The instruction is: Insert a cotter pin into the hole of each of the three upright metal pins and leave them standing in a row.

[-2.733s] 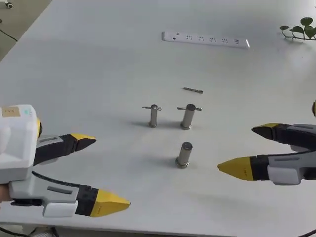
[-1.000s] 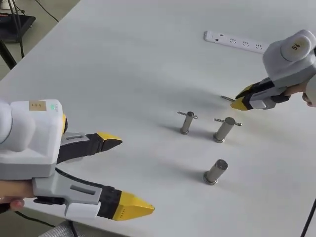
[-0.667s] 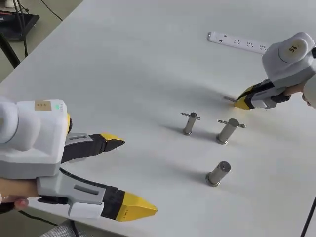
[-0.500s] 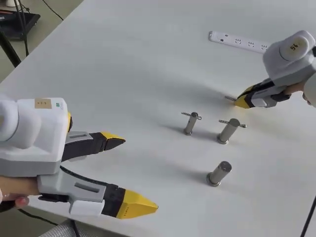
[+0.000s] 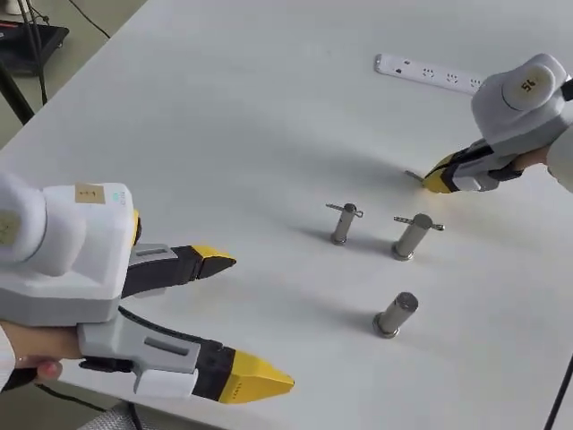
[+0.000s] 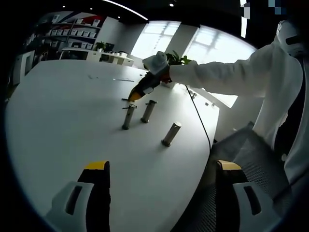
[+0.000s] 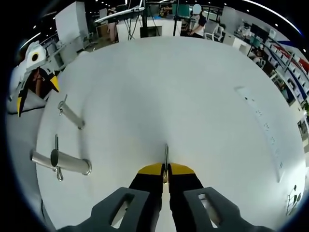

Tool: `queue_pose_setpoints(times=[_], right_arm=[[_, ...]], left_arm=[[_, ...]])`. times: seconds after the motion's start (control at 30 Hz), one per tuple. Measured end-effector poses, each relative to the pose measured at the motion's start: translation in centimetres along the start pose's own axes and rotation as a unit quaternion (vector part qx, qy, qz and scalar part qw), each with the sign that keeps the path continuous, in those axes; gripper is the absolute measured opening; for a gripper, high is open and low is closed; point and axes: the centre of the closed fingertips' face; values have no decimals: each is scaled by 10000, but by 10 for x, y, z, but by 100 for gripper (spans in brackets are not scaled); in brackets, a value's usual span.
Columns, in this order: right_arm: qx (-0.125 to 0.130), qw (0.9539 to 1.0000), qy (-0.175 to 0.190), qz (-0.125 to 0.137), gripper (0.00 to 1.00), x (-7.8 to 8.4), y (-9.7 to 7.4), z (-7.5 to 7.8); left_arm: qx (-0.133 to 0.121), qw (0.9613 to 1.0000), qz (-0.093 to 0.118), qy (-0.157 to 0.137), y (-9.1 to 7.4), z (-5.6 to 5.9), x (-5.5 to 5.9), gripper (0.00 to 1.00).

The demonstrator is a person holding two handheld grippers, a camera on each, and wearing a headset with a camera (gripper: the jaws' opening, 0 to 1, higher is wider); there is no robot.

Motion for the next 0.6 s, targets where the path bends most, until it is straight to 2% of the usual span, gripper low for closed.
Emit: queue_pose_setpoints(times=[0.3,0.5,0.6], right_arm=[[178,9993,-323,-72,0,-4,0,4],[369,9983,-435,154,0,-12,-13,4],[450,9972,-542,238,0,-14,-26,-4]], left_arm=[[57,10000,33,27,4,7,-8,89],[22,9999,97,44,6,6,-17,88],[-43,9998,172,50,7,4,-23,87]])
Point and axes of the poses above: the centre of the closed fingertips' face, and the gripper's own axes: y roughly forward along the fingers, z roughly to its right, x roughly out of its underside, and after that the axes turned 14 degrees about -x, right-handed
